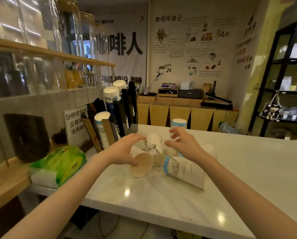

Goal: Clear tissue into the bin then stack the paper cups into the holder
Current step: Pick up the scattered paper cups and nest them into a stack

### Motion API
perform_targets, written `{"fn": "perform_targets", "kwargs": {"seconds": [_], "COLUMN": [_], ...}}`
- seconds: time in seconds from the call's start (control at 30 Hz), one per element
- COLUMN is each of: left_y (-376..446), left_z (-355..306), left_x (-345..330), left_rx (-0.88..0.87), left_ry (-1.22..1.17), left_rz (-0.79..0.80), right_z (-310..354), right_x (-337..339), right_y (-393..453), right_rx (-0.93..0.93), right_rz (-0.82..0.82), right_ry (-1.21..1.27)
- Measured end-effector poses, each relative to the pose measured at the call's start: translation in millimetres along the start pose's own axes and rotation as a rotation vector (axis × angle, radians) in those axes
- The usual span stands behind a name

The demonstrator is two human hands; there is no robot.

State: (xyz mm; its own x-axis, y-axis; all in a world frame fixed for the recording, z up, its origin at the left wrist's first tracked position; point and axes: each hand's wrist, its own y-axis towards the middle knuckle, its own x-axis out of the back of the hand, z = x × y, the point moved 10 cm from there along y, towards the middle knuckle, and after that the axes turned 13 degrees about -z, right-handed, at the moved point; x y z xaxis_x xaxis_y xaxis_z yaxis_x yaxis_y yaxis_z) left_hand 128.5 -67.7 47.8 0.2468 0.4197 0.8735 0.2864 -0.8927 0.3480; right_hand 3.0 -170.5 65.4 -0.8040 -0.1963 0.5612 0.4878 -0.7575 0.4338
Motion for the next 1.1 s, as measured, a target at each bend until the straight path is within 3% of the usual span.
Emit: {"fn": "perform_targets", "kwargs": {"seconds": [0.2,0.43,0.57,0.67,0.9,1.0,1.1], "left_y": [16,23,26,27,27,26,26], "left_z": [29,35,33,37,53,62,65], "left_x": [-24,-54,-64,-51,-13,-21,-35], "left_rx": [-0.030,-0.117,-0.132,-0.017,0.290,0.389,0.439], "left_ry": [0.194,0.354,0.280,0.125,-0.592,-0.698,-0.757], "left_rz": [0.137,0.094,0.046,-0.037,-0.257,-0.313,-0.319], "right_z": [-26,-44,-54,-67,-75,-51,-2], "right_x": [-47,-91,-111,-125,-134,-120,-82], "right_y": [43,75,82,87,94,98,108], "right_rx": [-0.135,-0.095,-0.141,-0.181,-0.209,-0.151,0.087], "right_rz": [0.117,0.268,0.342,0.394,0.446,0.371,0.182], "right_ry": [-0.087,-0.402,-0.390,-0.387,-0.329,-0.124,-0.004]}}
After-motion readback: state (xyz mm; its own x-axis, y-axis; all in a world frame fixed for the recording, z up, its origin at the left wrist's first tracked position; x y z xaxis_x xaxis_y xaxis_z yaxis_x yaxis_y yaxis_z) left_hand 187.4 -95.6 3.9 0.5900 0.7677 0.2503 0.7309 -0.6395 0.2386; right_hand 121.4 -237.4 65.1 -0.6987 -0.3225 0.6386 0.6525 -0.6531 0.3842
